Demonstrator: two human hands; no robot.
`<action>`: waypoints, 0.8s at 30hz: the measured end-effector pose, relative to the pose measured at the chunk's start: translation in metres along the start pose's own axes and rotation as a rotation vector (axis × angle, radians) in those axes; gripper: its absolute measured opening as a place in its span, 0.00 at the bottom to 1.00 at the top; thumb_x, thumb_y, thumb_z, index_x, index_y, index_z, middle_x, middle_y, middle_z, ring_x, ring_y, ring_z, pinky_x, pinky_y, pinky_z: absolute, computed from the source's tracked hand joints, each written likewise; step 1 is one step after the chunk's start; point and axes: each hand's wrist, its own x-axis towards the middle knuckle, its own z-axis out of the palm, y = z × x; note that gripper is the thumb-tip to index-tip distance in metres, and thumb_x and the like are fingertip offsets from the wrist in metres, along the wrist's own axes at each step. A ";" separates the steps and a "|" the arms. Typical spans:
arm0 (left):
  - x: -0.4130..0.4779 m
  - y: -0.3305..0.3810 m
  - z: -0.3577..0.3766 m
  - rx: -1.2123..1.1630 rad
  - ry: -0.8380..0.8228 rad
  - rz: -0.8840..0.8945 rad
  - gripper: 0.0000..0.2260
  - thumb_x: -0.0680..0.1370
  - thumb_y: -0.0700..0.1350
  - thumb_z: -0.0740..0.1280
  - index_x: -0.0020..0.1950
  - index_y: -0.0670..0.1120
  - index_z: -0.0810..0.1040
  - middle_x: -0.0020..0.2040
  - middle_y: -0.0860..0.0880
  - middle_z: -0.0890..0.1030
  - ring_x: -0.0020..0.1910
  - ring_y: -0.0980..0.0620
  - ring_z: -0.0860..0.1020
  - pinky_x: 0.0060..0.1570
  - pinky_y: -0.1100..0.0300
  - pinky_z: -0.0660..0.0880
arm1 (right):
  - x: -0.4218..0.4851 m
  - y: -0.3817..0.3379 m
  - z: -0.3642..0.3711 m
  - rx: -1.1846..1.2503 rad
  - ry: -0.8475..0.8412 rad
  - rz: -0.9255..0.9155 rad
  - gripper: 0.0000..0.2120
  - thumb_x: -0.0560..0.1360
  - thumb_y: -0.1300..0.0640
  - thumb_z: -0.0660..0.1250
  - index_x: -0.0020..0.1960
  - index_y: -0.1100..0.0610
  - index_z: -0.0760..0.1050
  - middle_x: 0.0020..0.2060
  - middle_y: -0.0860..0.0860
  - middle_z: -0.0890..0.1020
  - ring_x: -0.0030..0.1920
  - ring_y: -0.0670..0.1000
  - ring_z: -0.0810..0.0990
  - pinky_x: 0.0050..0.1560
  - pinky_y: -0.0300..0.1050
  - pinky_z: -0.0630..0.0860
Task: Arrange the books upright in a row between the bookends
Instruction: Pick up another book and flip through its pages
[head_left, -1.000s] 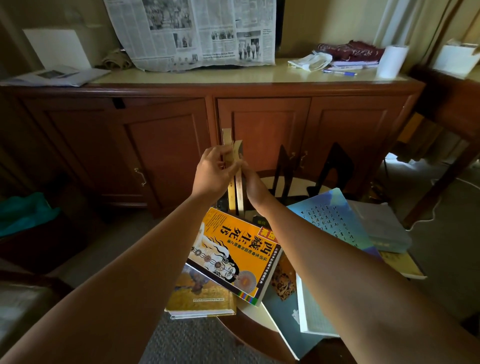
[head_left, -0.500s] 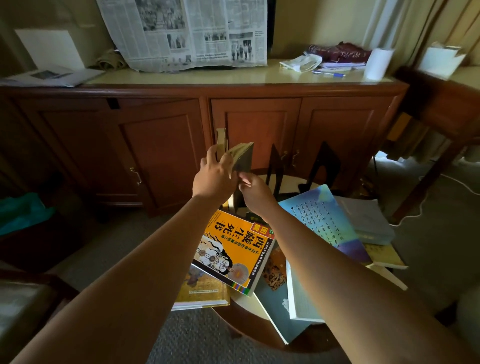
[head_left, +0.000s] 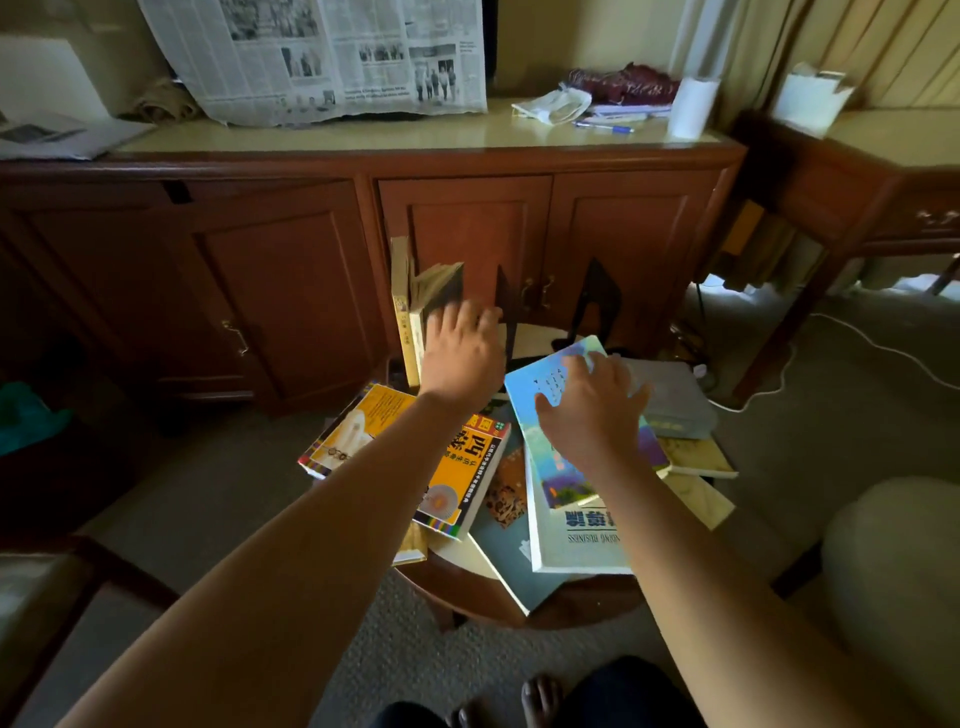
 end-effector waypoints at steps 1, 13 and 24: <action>-0.007 0.014 0.001 -0.170 -0.058 -0.077 0.16 0.78 0.40 0.64 0.65 0.39 0.79 0.60 0.37 0.80 0.59 0.32 0.79 0.59 0.42 0.74 | -0.001 0.009 -0.004 0.003 -0.013 0.069 0.29 0.78 0.42 0.66 0.74 0.53 0.66 0.72 0.58 0.70 0.76 0.62 0.61 0.72 0.68 0.57; -0.029 0.090 0.031 -0.567 -0.595 -0.822 0.32 0.79 0.45 0.68 0.79 0.37 0.59 0.70 0.38 0.68 0.70 0.38 0.70 0.67 0.45 0.76 | -0.003 0.069 -0.008 0.446 -0.316 0.269 0.35 0.76 0.48 0.73 0.78 0.48 0.61 0.62 0.52 0.81 0.61 0.58 0.81 0.59 0.52 0.77; -0.050 0.102 -0.023 -0.833 -0.377 -0.813 0.10 0.78 0.39 0.68 0.59 0.43 0.77 0.57 0.44 0.83 0.45 0.46 0.81 0.33 0.60 0.76 | -0.026 0.082 -0.051 0.927 -0.249 0.363 0.33 0.74 0.64 0.75 0.75 0.48 0.69 0.61 0.50 0.81 0.55 0.52 0.82 0.52 0.49 0.79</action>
